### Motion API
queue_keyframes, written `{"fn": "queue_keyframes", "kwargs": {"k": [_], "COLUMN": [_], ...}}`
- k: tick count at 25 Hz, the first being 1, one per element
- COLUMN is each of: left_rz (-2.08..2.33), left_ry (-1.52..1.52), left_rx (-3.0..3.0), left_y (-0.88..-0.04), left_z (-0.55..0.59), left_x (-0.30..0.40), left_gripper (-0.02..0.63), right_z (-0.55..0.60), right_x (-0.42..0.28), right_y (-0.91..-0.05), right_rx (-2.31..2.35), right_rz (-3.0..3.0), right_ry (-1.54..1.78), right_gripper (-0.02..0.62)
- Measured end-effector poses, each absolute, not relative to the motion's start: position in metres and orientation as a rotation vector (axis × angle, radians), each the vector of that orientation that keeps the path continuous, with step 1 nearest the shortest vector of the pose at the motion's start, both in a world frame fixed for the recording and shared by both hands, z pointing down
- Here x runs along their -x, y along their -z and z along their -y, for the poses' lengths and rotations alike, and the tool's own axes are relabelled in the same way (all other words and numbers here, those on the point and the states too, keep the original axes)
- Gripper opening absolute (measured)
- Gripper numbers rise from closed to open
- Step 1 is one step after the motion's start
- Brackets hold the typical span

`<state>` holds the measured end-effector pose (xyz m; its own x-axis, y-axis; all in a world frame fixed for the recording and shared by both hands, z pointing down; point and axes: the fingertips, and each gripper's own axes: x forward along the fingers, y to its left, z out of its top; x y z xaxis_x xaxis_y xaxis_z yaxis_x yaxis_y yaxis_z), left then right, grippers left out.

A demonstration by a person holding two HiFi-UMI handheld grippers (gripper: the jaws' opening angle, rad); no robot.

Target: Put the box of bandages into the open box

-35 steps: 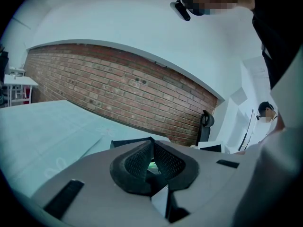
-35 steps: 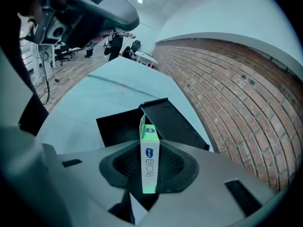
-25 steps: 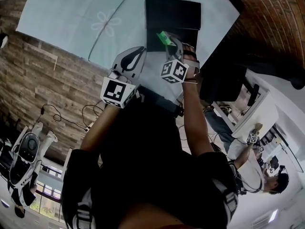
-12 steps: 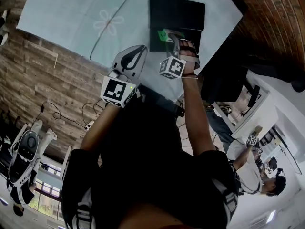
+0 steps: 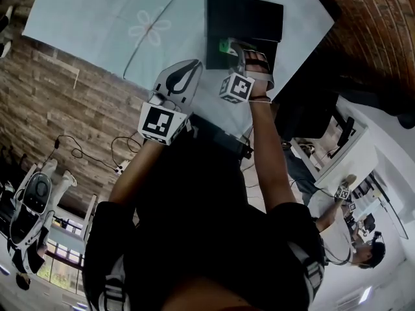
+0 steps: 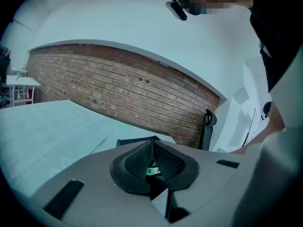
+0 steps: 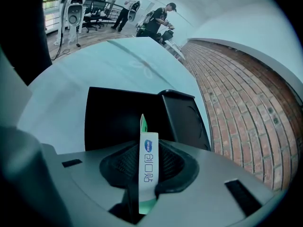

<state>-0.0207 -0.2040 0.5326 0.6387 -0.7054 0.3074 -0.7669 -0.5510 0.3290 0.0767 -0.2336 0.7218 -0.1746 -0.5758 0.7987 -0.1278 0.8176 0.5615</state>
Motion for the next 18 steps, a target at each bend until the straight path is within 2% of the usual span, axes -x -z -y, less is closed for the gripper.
{"fn": "queue_keyframes", "kwargs": {"k": [11,18], "left_rz": [1.15,1.147], "left_ry": [-0.199,-0.212], "left_rx": [-2.426,-2.433], "left_y": [-0.5353,-0.5365], "left_z": [0.2007,0.2004], "left_x": [0.0219,0.0193], "left_gripper": [0.044,0.044], "right_z": [0.2415,0.2352], "right_x": [-0.0774,-0.08], "right_y": [-0.7232,-0.7269], "right_rx": [-0.545,-0.528], "right_rz": [1.724,1.748], "right_ry": [0.476,0.399], "right_gripper": [0.106,0.155]}}
